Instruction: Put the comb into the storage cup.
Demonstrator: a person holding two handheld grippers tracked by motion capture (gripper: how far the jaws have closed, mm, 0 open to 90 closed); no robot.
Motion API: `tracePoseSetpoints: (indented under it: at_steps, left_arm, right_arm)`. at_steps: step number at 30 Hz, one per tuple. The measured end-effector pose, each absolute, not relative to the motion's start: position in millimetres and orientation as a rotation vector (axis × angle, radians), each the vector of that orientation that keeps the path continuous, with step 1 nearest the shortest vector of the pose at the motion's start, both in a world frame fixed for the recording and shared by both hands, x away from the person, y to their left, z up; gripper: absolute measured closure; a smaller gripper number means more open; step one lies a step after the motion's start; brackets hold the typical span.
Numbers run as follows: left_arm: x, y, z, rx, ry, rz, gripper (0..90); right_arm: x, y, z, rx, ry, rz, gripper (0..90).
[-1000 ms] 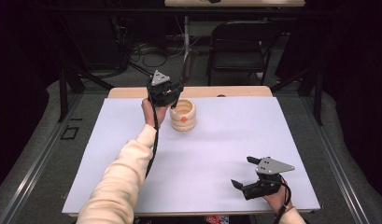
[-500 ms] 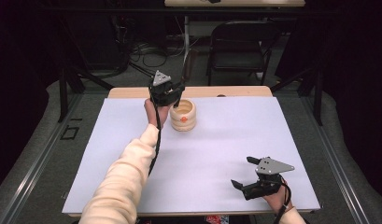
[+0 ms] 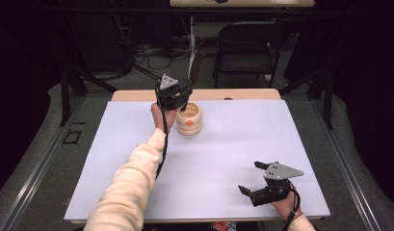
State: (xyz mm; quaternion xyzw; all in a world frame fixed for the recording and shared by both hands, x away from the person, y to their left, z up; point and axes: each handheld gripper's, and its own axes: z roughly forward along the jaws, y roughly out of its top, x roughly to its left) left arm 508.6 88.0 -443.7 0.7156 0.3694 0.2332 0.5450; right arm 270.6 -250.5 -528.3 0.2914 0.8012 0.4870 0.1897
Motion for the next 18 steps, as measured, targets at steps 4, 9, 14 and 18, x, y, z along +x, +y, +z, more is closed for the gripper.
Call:
tracePoseSetpoints:
  at_steps: [4, 9, 14, 18]
  left_arm:
    - [510.1, 87.5, -446.0, 1.7, 0.878, 0.548, 72.4]
    - [510.6, 86.6, -447.7, 1.7, 0.877, 0.544, 72.4]
    - [512.0, 86.5, -450.2, 1.707, 0.881, 0.54, 72.4]
    - [513.0, 85.8, -452.9, 1.716, 0.88, 0.545, 72.4]
  right_arm:
    - [270.7, -250.5, -528.3, 0.82, 2.253, 1.367, 0.0]
    - [270.6, -250.6, -528.3, 0.82, 2.253, 1.368, 0.0]
    - [270.6, -250.5, -528.3, 0.819, 2.252, 1.37, 0.0]
    - [270.5, -250.4, -528.2, 0.821, 2.253, 1.37, 0.0]
